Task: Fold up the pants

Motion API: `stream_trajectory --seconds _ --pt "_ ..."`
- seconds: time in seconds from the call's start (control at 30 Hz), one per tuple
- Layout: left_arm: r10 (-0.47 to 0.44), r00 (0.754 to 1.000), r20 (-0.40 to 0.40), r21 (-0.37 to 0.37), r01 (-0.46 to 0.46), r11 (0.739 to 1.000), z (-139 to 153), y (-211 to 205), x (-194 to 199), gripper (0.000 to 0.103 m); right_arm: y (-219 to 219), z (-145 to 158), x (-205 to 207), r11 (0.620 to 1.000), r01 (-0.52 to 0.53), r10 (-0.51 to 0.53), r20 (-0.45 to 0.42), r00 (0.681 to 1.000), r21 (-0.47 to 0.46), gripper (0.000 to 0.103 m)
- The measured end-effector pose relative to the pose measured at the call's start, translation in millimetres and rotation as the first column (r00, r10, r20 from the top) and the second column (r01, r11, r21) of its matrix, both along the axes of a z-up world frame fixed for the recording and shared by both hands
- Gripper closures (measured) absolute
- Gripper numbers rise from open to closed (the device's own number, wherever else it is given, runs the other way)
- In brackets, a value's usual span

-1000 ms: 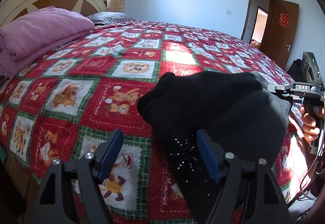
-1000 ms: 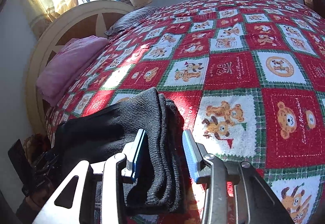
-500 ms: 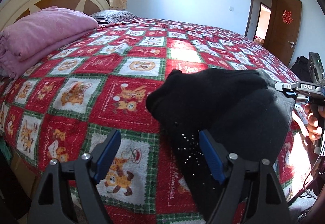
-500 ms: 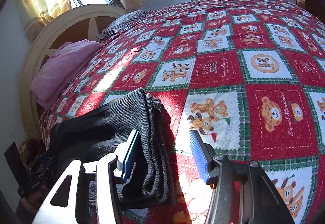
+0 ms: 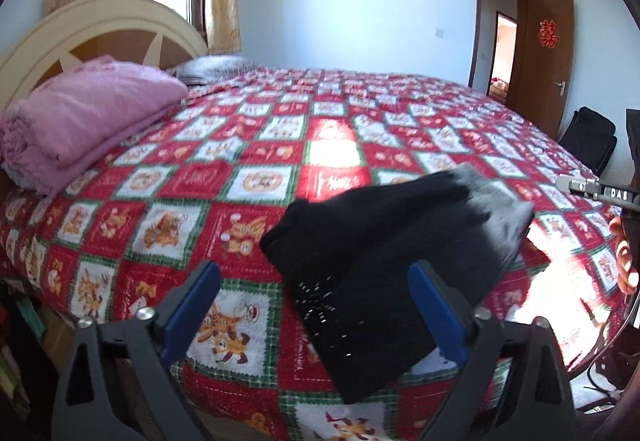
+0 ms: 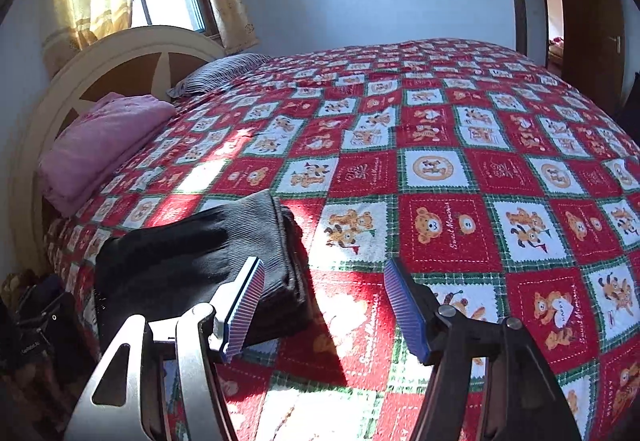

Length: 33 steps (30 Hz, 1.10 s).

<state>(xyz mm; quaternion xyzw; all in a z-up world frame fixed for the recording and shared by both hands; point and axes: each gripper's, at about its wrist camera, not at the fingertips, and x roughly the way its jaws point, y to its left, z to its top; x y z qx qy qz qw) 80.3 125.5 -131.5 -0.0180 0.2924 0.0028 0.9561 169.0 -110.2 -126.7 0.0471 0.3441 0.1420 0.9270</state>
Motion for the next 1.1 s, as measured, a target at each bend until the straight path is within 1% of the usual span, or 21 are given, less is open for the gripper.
stream_trajectory --seconds 0.13,0.23,0.47,0.67,0.9,1.1 --pt "-0.031 0.999 0.045 0.004 0.030 1.000 20 -11 -9 0.003 13 22 -24 1.000 -0.026 0.026 0.068 0.997 0.001 0.037" --pt "-0.040 0.997 0.067 0.019 0.039 0.999 29 -17 -13 0.002 25 35 -38 0.998 -0.059 0.061 0.112 0.992 -0.023 0.037" --pt "-0.040 0.995 0.093 0.005 0.039 0.999 39 -16 -16 0.000 43 48 -59 0.993 -0.104 0.112 0.155 0.982 -0.056 0.036" --pt "-0.027 0.995 0.101 0.001 0.027 1.000 40 -14 -18 0.000 50 48 -65 0.990 -0.125 0.134 0.159 0.978 -0.067 0.035" --pt "-0.026 0.996 0.088 0.000 0.026 1.000 35 -14 -17 0.000 49 45 -62 0.991 -0.118 0.126 0.149 0.981 -0.063 0.035" --pt "-0.025 0.995 0.095 -0.001 0.026 1.000 37 -14 -18 0.000 49 44 -63 0.990 -0.124 0.132 0.155 0.979 -0.061 0.035"
